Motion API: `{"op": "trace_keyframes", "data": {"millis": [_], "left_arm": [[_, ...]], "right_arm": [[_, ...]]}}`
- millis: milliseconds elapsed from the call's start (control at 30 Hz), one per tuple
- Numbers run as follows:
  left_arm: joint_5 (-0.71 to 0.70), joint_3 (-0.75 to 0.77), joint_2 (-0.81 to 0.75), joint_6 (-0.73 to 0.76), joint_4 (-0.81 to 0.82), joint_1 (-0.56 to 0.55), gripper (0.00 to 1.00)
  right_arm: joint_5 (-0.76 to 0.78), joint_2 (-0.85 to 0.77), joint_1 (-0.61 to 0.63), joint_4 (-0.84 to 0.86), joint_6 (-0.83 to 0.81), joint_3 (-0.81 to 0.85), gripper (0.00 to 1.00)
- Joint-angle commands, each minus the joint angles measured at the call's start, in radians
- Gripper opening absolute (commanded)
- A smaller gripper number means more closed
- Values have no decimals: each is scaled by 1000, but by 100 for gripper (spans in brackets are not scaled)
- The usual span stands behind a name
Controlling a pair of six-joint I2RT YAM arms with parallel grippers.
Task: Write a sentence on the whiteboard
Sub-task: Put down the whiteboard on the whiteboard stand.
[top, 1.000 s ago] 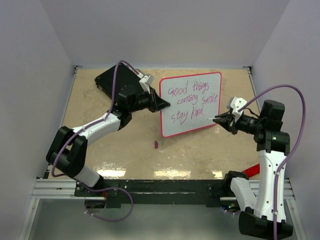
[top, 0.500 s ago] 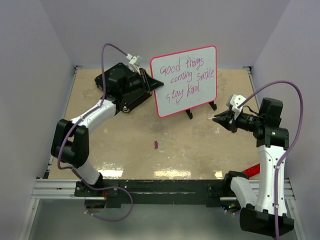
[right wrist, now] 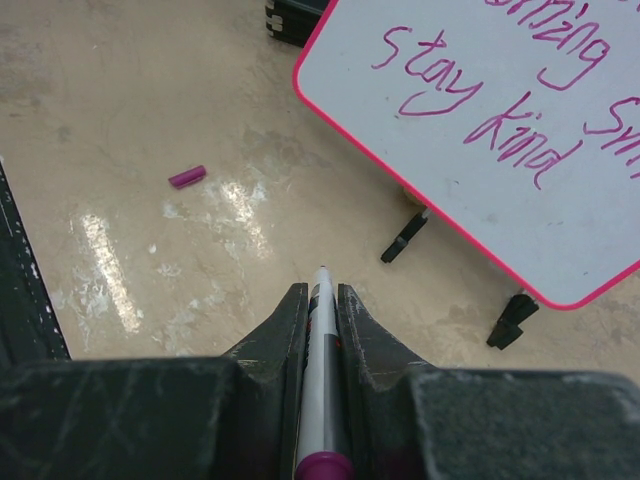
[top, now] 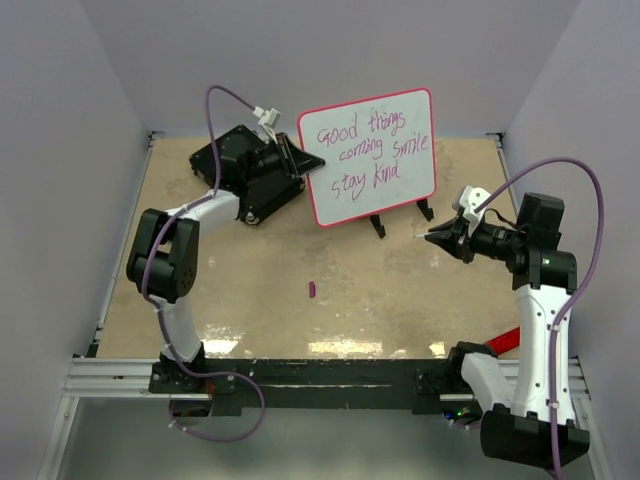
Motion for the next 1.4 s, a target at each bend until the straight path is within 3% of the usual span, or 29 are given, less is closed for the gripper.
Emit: {"op": "trace_keyframes", "data": {"millis": [0, 567, 1233, 1367], "left_arm": [[5, 113, 22, -64, 258, -18, 0], [-145, 242, 246, 16, 249, -110, 0], [-85, 99, 326, 65, 416, -82, 0], [-85, 59, 321, 51, 450, -84, 5]], "right_arm": [[-32, -4, -4, 36, 1, -7, 0], [-18, -27, -4, 102, 41, -71, 0], [-7, -32, -4, 119, 47, -93, 0], [-7, -30, -7, 118, 47, -93, 0]]}}
